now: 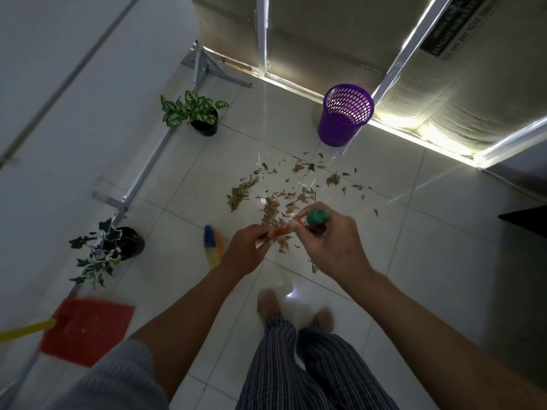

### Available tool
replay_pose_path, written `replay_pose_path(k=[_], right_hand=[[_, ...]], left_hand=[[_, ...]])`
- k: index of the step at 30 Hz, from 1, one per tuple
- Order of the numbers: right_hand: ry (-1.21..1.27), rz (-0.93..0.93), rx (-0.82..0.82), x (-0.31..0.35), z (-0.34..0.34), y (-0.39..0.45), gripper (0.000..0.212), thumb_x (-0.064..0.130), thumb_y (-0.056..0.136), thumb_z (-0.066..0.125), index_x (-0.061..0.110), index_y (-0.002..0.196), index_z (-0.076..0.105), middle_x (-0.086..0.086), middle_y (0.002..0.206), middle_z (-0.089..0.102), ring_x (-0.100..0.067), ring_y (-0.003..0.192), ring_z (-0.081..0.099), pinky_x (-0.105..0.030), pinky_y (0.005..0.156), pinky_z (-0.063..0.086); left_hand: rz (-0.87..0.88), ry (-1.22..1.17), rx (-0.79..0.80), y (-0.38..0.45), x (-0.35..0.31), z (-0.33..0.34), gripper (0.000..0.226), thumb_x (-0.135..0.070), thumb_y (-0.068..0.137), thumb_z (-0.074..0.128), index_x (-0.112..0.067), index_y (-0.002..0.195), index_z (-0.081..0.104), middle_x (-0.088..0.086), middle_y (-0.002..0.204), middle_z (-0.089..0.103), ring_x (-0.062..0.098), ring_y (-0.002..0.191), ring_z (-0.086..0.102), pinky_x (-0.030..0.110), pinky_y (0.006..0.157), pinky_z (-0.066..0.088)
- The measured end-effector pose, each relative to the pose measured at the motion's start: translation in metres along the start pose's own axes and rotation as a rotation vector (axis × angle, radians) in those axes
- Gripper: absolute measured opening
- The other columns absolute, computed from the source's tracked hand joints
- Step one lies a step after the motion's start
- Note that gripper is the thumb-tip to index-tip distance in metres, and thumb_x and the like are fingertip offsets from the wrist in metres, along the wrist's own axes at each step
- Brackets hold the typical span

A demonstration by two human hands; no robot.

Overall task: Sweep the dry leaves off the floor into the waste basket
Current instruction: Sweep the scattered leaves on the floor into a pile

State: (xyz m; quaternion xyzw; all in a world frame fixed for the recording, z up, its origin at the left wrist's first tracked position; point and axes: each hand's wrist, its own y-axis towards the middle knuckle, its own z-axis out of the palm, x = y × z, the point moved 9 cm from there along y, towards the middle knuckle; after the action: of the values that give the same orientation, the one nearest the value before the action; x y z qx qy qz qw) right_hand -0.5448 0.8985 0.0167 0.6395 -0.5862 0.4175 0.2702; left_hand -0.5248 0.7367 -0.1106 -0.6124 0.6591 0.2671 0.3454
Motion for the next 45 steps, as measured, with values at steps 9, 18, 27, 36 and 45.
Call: replay_pose_path(k=[9, 18, 27, 36, 45], right_hand=[[-0.095, -0.339, -0.054, 0.018, -0.042, -0.01, 0.021, 0.027, 0.088, 0.075, 0.008, 0.095, 0.071, 0.0, 0.079, 0.074, -0.006, 0.071, 0.072, -0.027, 0.064, 0.061], [0.148, -0.307, -0.26, 0.059, -0.079, 0.036, 0.019, 0.02, 0.088, 0.076, 0.003, 0.097, 0.072, -0.001, 0.083, 0.073, -0.003, 0.074, 0.071, -0.019, 0.069, 0.058], [-0.01, 0.012, -0.12, 0.016, -0.003, 0.091, 0.016, 0.027, 0.086, 0.077, 0.02, 0.1, 0.073, 0.017, 0.086, 0.068, -0.006, 0.076, 0.068, -0.012, 0.069, 0.054], [-0.137, 0.093, -0.092, 0.021, -0.001, 0.116, 0.014, 0.026, 0.089, 0.074, 0.018, 0.101, 0.072, 0.002, 0.085, 0.072, -0.011, 0.077, 0.069, -0.019, 0.069, 0.056], [-0.102, -0.172, -0.372, 0.097, -0.057, 0.134, 0.013, 0.021, 0.089, 0.075, 0.009, 0.093, 0.073, 0.005, 0.074, 0.069, 0.005, 0.07, 0.065, -0.001, 0.064, 0.045]], left_hand=[[0.097, 0.026, 0.038, 0.012, -0.051, 0.017, 0.019, -0.011, 0.085, 0.063, -0.009, 0.104, 0.066, 0.003, 0.093, 0.067, 0.016, 0.082, 0.062, 0.027, 0.072, 0.051], [0.181, 0.192, -0.083, 0.082, -0.083, -0.06, 0.012, -0.007, 0.078, 0.068, -0.011, 0.089, 0.066, -0.003, 0.078, 0.061, 0.012, 0.068, 0.054, 0.021, 0.062, 0.041], [0.149, 0.19, 0.042, 0.149, 0.005, -0.046, 0.016, 0.003, 0.074, 0.07, -0.006, 0.087, 0.07, 0.004, 0.08, 0.07, 0.016, 0.071, 0.064, 0.015, 0.095, 0.026], [0.05, -0.047, 0.245, 0.167, 0.018, -0.016, 0.022, -0.004, 0.081, 0.069, -0.013, 0.1, 0.07, -0.001, 0.091, 0.071, 0.005, 0.08, 0.063, 0.02, 0.075, 0.052], [0.304, 0.054, 0.168, 0.194, -0.058, -0.068, 0.012, -0.013, 0.083, 0.065, -0.015, 0.094, 0.067, -0.012, 0.074, 0.057, 0.006, 0.063, 0.052, 0.013, 0.059, 0.035]])
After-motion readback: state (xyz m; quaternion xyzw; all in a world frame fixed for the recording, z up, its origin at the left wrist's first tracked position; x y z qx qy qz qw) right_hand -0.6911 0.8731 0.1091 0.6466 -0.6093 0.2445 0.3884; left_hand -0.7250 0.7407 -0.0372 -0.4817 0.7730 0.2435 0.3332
